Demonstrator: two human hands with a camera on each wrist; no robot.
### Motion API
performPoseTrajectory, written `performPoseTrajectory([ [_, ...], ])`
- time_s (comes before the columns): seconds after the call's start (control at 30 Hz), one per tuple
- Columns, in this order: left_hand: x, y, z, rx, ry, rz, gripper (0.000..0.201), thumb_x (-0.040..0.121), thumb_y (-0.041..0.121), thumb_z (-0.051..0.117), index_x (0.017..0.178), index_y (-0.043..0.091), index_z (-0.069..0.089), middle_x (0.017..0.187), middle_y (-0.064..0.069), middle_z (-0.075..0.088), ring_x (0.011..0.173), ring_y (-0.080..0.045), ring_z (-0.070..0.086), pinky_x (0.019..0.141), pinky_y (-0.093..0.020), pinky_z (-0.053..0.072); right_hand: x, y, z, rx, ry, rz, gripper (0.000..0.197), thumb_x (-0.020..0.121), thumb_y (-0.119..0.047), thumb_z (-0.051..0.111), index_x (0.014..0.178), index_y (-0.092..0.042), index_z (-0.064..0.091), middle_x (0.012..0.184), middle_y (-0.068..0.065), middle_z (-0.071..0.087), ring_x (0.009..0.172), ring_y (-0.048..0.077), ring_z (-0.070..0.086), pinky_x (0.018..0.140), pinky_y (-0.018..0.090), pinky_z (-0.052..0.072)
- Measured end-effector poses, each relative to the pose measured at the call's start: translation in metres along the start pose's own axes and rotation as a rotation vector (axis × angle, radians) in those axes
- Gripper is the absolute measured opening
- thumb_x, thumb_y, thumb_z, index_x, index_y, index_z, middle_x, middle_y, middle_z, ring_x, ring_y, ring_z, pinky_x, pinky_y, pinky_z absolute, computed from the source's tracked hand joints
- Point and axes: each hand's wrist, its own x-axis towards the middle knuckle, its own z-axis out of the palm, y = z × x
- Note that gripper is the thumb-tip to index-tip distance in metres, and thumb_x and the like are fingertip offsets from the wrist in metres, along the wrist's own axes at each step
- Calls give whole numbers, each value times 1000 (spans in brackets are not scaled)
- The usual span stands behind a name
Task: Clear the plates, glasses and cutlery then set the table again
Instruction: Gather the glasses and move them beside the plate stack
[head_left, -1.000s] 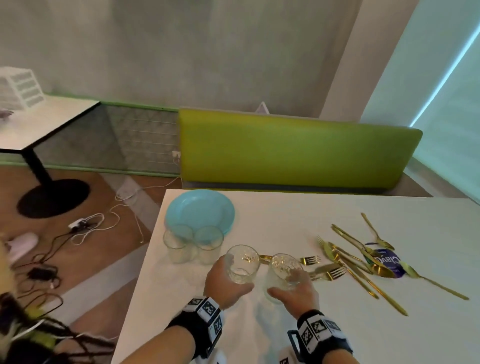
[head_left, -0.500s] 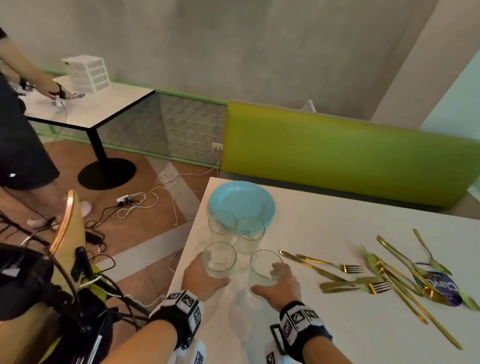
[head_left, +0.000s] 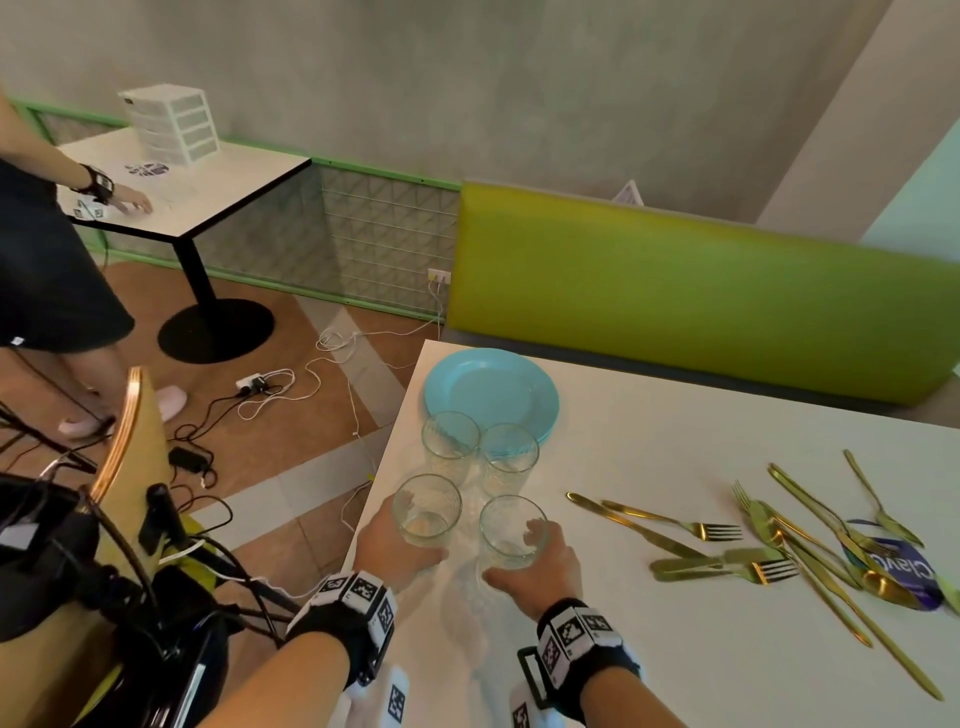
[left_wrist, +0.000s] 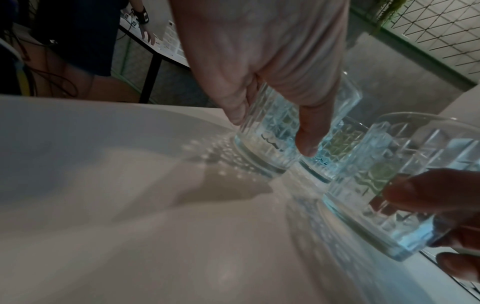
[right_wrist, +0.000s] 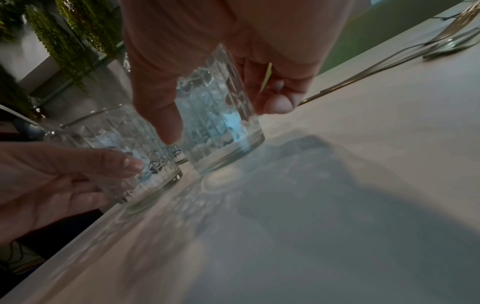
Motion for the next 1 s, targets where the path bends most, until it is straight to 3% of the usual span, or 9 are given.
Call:
performPoseTrajectory([
  [0.2,7,1,0,-9,-23,6,92,61,16,87,140,16,40,140,-4,51,131,-22,47,106,-29,37,7,-3,7,27,0,13,79,60,-27,81,129,-24,40,124,4,52,110,19,53,80,16,37],
  [0.37,14,1,2,-6,-34,8,92,60,16,86,139,18,40,138,-4,52,130,-21,48,105,-29,39,12,-5,9,31,3,10,79,61,-26,81,128,-25,40,123,3,53,98,15,49,77,16,36],
  [0.7,20,5,2,40,-70,20,91,62,18,84,141,20,37,139,-3,51,129,-21,49,102,-26,39,19,-9,10,25,7,17,81,61,-27,82,130,-26,38,123,3,54,113,21,52,89,23,42],
  [1.0,21,6,4,53,-66,17,90,64,16,82,141,23,36,138,-3,52,128,-23,50,102,-28,40,22,-15,10,40,16,22,81,63,-23,83,131,-24,39,124,3,56,114,21,54,82,18,40],
])
